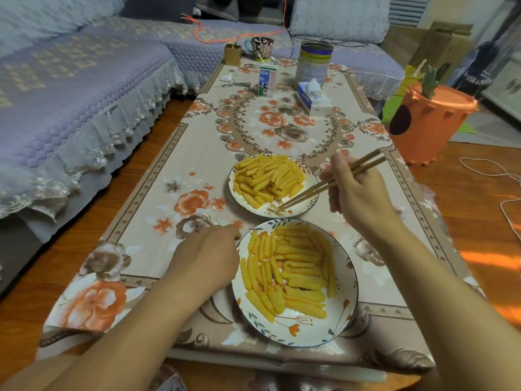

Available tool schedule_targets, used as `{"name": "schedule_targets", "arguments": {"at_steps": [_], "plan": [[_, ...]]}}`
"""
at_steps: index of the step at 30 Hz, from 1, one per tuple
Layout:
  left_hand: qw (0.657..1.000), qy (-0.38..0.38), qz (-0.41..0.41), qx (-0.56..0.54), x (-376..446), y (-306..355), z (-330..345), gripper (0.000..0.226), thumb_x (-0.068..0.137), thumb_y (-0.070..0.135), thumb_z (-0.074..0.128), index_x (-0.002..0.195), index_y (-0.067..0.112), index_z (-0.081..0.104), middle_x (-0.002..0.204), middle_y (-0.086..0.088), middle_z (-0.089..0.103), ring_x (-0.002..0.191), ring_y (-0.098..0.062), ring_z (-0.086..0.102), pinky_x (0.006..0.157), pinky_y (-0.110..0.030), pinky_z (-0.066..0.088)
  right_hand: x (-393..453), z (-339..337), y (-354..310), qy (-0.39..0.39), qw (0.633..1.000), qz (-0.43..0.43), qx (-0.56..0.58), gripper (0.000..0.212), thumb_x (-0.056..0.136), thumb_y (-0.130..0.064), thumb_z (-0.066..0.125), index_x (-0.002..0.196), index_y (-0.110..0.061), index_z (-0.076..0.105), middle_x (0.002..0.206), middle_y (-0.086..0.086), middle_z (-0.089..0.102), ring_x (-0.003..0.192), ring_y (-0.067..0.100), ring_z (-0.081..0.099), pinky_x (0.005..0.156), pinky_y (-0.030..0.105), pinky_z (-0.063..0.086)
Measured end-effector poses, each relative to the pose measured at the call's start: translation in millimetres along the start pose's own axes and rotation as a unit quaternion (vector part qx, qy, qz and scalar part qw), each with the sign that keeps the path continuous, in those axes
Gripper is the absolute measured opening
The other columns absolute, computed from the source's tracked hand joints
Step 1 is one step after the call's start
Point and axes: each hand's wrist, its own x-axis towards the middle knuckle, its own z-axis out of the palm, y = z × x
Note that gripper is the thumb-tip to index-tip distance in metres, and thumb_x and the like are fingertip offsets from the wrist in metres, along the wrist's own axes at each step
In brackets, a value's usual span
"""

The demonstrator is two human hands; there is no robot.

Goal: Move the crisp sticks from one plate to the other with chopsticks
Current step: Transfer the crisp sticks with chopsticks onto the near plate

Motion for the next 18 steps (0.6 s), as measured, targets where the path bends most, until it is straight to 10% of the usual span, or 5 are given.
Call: {"name": "schedule_targets", "arguments": {"at_steps": [18], "plan": [[1.0, -0.005, 0.011, -0.01, -5, 2, -1, 0.035, 0.098, 0.02, 0.04, 0.123, 0.031, 0.062, 0.119, -0.001, 0.068, 0.102, -0.029, 0.063, 0.078, -0.04, 0.054, -20, -66, -17, 0.047, 0.998, 0.009, 0.031, 0.047, 0.109, -0.034, 0.043, 0.08, -0.008, 0.069, 0.06, 0.012, 0.049, 0.045, 0.011, 0.043, 0.043, 0.021, 0.037]]}}
